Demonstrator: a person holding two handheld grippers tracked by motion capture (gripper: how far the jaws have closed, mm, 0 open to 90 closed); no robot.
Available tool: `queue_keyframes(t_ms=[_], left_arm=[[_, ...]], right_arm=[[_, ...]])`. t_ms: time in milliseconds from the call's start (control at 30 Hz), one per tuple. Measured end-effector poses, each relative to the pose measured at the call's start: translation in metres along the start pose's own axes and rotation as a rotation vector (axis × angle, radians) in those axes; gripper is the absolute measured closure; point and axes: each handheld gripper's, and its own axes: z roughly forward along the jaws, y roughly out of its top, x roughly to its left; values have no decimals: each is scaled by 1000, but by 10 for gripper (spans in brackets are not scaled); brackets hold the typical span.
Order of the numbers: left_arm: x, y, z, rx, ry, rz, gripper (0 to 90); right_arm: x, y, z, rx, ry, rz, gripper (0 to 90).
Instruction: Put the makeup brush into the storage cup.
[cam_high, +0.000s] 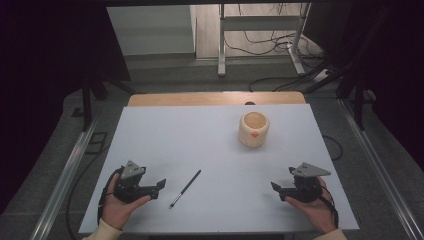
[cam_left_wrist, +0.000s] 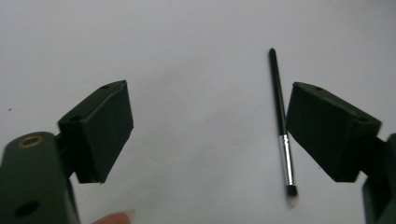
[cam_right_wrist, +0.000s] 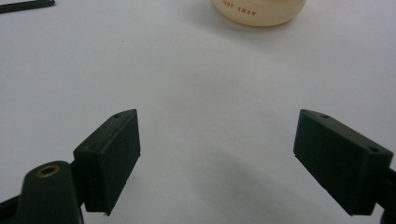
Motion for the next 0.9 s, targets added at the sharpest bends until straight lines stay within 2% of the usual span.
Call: queue_keyframes(t_ms=[300,400,433,600,900], left_arm=[[-14,9,0,22,-9,19,166],[-17,13,3,25,-22,7,156],[-18,14,5,31,-22,6,155],[-23,18,11,51,-38,0,145],[-30,27,24,93,-64,-21,132]], right_arm=[[1,1,0,1,6,-1,151],[0,0,0,0,9,1,152],[-1,0,0,-8,24,14,151],[-1,0,-1,-9,13,12,152],[-1,0,0,-7,22,17,152]])
